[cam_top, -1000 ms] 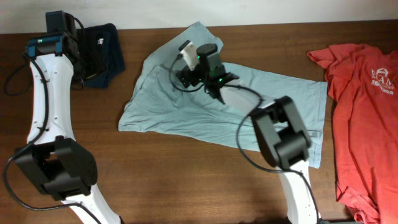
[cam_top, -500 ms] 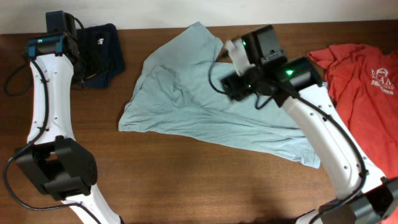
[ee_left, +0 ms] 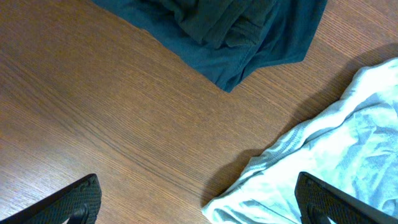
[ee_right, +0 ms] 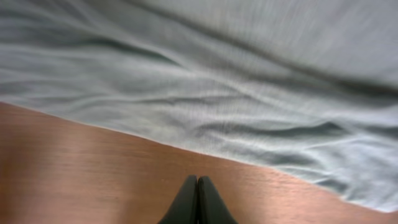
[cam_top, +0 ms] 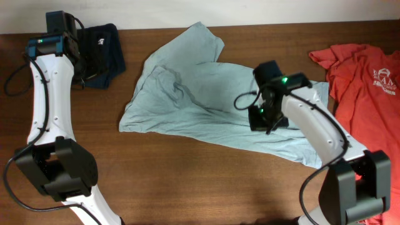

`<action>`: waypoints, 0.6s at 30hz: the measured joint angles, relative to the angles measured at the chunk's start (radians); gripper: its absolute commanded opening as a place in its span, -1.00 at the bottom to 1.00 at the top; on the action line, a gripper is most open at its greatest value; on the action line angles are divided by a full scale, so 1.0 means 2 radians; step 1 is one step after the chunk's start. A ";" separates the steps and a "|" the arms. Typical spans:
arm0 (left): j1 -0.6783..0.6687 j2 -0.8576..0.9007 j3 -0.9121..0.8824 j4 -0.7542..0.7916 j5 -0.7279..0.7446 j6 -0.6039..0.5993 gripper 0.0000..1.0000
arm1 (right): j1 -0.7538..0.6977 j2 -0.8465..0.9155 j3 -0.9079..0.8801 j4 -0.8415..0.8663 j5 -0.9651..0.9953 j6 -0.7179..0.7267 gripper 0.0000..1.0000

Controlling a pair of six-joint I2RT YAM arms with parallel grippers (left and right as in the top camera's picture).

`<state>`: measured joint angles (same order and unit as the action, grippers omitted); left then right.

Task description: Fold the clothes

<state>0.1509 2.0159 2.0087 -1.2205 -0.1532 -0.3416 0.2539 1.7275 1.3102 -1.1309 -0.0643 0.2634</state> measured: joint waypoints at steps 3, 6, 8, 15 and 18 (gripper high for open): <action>0.000 0.000 0.000 0.000 0.000 0.000 0.98 | 0.000 0.000 -0.040 0.032 -0.006 0.012 -0.92; 0.000 0.000 0.000 0.000 0.000 0.000 0.98 | 0.000 0.000 -0.065 0.058 -0.008 0.017 -0.92; 0.000 0.000 0.000 0.000 0.000 0.000 0.98 | 0.000 0.001 -0.075 0.073 -0.008 0.020 -0.92; 0.000 0.000 0.000 0.000 0.000 0.000 0.99 | 0.000 0.023 -0.084 0.109 0.009 0.034 -0.92; 0.000 0.000 0.000 0.000 0.000 0.000 0.98 | 0.000 0.042 -0.084 0.123 0.019 0.037 -0.92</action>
<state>0.1509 2.0159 2.0087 -1.2209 -0.1532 -0.3416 0.2539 1.8122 1.1419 -0.8841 -0.0261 0.3382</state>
